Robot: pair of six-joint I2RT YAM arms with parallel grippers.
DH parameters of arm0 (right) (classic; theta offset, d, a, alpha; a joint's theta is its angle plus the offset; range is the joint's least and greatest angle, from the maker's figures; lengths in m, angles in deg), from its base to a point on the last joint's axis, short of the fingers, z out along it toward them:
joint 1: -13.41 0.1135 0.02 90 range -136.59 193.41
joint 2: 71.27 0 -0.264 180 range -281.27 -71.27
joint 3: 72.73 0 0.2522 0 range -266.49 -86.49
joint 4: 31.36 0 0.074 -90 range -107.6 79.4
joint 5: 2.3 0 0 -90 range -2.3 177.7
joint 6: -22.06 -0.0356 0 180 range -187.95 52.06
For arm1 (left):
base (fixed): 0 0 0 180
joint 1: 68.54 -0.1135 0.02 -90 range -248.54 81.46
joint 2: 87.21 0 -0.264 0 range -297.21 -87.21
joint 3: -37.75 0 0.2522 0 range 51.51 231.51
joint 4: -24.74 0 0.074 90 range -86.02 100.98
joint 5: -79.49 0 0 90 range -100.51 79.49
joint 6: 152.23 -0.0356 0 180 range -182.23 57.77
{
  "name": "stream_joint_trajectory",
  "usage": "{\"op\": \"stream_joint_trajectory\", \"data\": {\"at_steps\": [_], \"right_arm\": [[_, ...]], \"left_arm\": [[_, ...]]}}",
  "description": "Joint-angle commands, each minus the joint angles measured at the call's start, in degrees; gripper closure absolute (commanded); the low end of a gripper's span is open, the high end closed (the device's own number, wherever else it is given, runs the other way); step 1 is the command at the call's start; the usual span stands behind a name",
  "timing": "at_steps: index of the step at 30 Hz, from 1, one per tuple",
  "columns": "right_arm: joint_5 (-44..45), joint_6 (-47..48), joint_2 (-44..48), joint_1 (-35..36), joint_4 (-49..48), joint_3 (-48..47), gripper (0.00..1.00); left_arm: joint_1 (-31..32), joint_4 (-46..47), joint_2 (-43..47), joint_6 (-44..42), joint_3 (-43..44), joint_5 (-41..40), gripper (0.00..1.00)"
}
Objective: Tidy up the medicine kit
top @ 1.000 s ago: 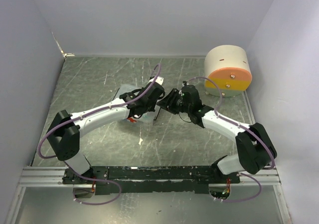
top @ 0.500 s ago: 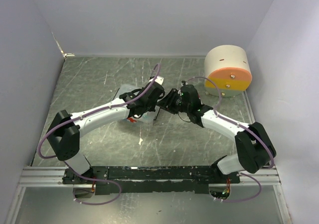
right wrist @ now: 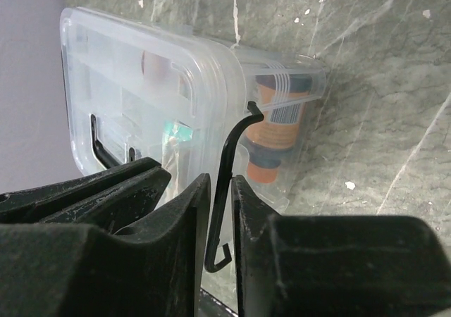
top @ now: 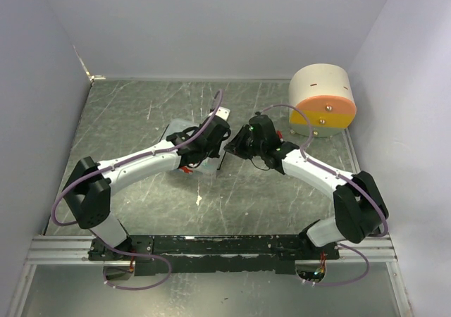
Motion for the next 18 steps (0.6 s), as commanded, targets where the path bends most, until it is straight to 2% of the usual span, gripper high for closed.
{"op": "stream_joint_trajectory", "data": {"at_steps": [1, 7, 13, 18], "right_arm": [[-0.1, -0.9, -0.4, 1.5, -1.6, -2.7, 0.78], [-1.8, -3.7, 2.2, 1.5, -7.7, 0.3, 0.74], [-2.1, -6.3, 4.9, 1.3, -11.6, 2.5, 0.75], [-0.7, -5.2, 4.8, 1.4, -9.0, 2.4, 0.75]], "left_arm": [[-0.1, -7.4, -3.3, 1.4, -4.6, 7.3, 0.79], [-0.8, -7.4, -2.4, 1.4, -4.6, 8.1, 0.79], [-1.8, -7.1, -1.7, 1.6, -4.6, 9.4, 0.80], [-2.7, -8.0, -1.0, 1.8, -3.4, 9.5, 0.80]]}}
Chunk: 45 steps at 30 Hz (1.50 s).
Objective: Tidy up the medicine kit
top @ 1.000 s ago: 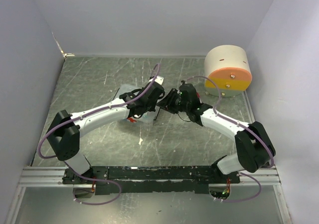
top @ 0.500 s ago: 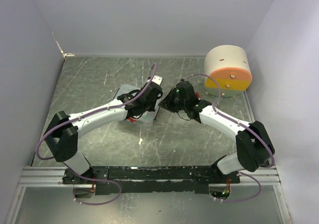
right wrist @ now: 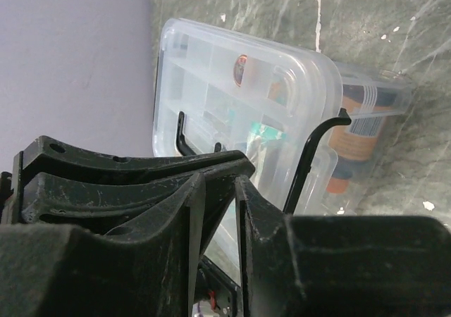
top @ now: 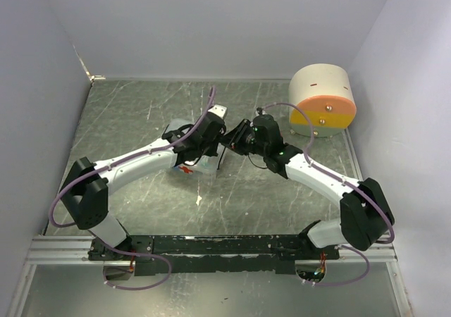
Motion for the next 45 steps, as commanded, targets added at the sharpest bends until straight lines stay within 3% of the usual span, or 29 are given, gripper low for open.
{"op": "stream_joint_trajectory", "data": {"at_steps": [1, 8, 15, 23, 27, 32, 40, 45], "right_arm": [[1.3, 0.0, 1.4, 0.2, -0.3, 1.0, 0.74], [6.8, 5.6, 7.5, 0.2, 5.3, 1.7, 0.57], [12.1, 15.7, 11.7, 0.1, 13.6, 3.1, 0.39], [2.5, 22.1, 9.6, 0.2, 10.0, 4.2, 0.25], [-1.9, 21.6, 5.8, 0.4, 6.5, 3.0, 0.23], [-2.1, 19.9, 0.3, 0.5, 5.4, 0.0, 0.26], [-1.7, 19.2, -7.7, 0.4, 3.5, -4.7, 0.63], [-1.9, 22.4, -11.0, 0.1, 1.4, -6.6, 0.73]], "left_arm": [[-0.8, -9.6, -1.9, 1.2, -1.9, 5.0, 0.80], [-3.2, -13.5, 2.4, 0.5, 4.7, 6.1, 0.68], [-12.7, -13.7, 11.6, -0.4, 2.9, 5.3, 0.32], [-26.8, -9.8, 16.2, -0.2, -7.2, 12.4, 0.14], [-31.5, -7.8, 14.8, 1.0, -9.2, 17.3, 0.12], [-33.9, -8.1, 11.7, 2.7, -9.0, 21.4, 0.15], [-34.1, -7.4, 13.8, 4.7, -13.4, 29.6, 0.33], [-34.1, -7.8, 15.9, 4.9, -15.7, 30.8, 0.36]]}}
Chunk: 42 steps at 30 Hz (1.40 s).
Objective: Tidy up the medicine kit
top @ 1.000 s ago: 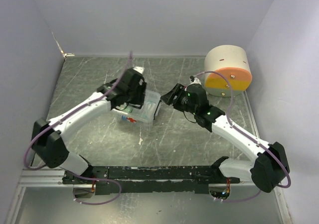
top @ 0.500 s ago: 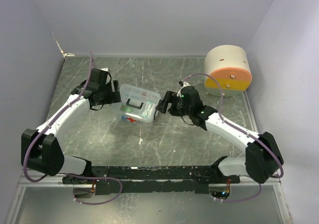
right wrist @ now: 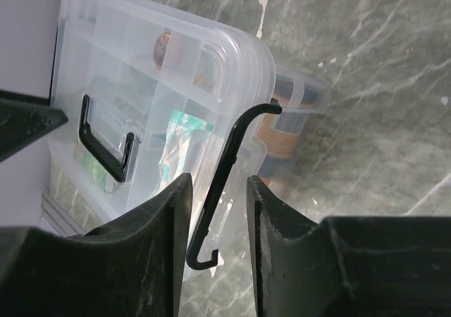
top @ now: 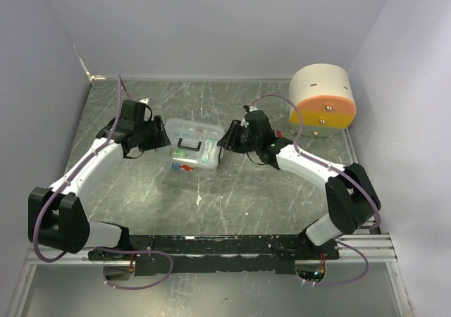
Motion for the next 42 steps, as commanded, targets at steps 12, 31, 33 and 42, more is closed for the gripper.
{"op": "stream_joint_trajectory", "data": {"at_steps": [12, 31, 33, 42], "right_arm": [[13.9, 9.2, 8.0, 0.4, 10.0, -4.9, 0.20], [38.9, 13.6, 51.1, 0.5, 42.7, -3.1, 0.00], [37.7, 14.4, 54.0, 0.4, 42.2, -3.0, 0.00], [37.3, 13.2, 62.1, 0.5, 42.2, -0.2, 0.00]], "left_arm": [[0.6, -11.5, 11.7, -1.8, 3.3, -10.0, 0.08], [0.7, -15.9, 46.6, -9.4, 5.3, -16.9, 0.01], [0.6, -17.2, 48.4, -9.7, 5.8, -16.2, 0.00], [0.7, -20.6, 55.5, -9.2, 6.3, -16.5, 0.00]]}}
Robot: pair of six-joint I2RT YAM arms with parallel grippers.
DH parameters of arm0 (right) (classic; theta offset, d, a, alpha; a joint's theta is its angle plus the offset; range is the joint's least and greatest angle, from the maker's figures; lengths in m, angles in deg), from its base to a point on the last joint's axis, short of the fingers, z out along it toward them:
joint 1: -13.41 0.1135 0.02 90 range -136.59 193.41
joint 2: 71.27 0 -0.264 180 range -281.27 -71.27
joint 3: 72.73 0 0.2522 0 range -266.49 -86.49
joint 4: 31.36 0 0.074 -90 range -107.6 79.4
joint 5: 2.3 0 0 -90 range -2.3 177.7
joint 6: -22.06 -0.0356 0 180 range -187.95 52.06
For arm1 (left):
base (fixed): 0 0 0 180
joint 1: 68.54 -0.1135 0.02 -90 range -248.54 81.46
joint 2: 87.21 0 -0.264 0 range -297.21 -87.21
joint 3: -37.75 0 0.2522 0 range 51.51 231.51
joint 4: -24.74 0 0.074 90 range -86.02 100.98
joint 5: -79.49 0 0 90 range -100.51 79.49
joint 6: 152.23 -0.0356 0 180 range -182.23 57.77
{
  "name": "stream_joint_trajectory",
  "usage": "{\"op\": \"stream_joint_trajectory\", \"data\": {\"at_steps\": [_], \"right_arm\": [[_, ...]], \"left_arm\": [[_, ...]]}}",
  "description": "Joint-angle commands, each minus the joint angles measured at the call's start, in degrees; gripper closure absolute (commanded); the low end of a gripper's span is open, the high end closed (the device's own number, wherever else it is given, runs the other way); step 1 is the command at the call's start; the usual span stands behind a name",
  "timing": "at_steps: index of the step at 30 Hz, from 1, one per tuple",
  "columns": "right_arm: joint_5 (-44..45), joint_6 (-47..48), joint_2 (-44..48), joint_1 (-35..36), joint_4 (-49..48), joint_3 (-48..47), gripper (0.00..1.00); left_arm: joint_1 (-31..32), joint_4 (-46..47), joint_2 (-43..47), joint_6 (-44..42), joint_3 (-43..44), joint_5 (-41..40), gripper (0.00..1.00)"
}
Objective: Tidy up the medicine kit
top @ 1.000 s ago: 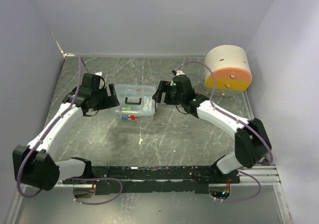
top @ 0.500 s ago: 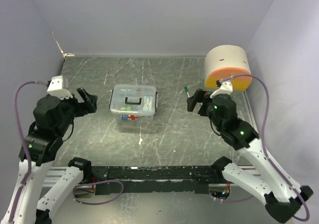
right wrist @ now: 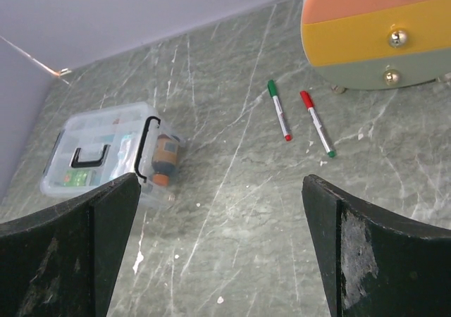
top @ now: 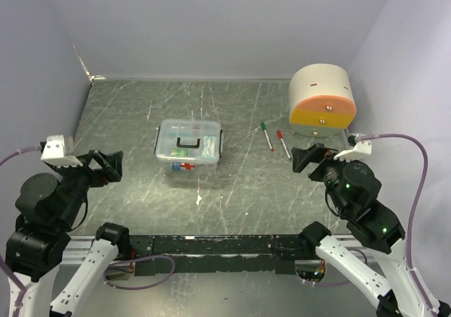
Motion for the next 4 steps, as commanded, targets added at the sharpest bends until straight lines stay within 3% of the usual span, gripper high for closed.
{"op": "stream_joint_trajectory", "data": {"at_steps": [1, 4], "right_arm": [[1.2, -0.2, 2.0, 0.0, 1.3, 1.4, 0.00], [2.4, -1.1, 2.1, 0.0, 2.1, 1.3, 0.00]], "left_arm": [[0.2, -3.0, 1.9, -0.3, 1.8, -0.7, 0.00], [0.2, -3.5, 2.4, 0.2, 1.7, -1.0, 0.00]]}}
